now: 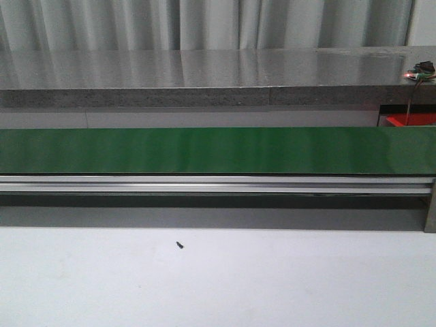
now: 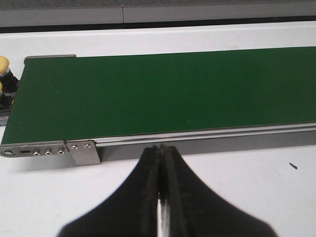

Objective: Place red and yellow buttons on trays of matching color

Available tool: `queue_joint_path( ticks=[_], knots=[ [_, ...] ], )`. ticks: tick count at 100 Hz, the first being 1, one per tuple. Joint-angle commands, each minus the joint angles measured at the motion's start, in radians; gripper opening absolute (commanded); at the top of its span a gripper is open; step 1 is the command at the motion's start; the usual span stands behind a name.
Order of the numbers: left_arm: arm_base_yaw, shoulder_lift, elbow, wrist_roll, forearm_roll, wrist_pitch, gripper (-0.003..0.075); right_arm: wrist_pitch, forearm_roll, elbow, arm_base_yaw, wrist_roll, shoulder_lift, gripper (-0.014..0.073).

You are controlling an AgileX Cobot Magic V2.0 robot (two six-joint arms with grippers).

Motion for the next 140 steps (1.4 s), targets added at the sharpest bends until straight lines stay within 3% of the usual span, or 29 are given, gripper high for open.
queue_joint_path(
  ticks=[1, 26, 63, 112, 140],
  knots=[
    [-0.007, -0.003, -0.025, -0.006, -0.017, -0.071, -0.0020, -0.114, -0.005, 0.043, 0.014, -0.021, -0.127, 0.0373],
    [-0.007, -0.003, -0.025, -0.006, -0.017, -0.071, -0.0020, -0.157, -0.005, 0.118, 0.148, -0.044, -0.288, 0.0168],
    [-0.007, -0.003, -0.025, -0.006, -0.017, -0.071, -0.0020, -0.076, 0.035, 0.187, 0.348, -0.037, -0.342, -0.0071],
    [-0.007, -0.003, -0.025, -0.006, -0.017, -0.069, -0.0019, -0.194, 0.079, 0.537, 0.381, -0.039, -0.631, -0.0067],
    [-0.007, -0.003, -0.025, -0.006, -0.026, -0.071, -0.0020, -0.184, 0.079, 0.662, 0.381, -0.043, -0.855, -0.0067]
  ],
)
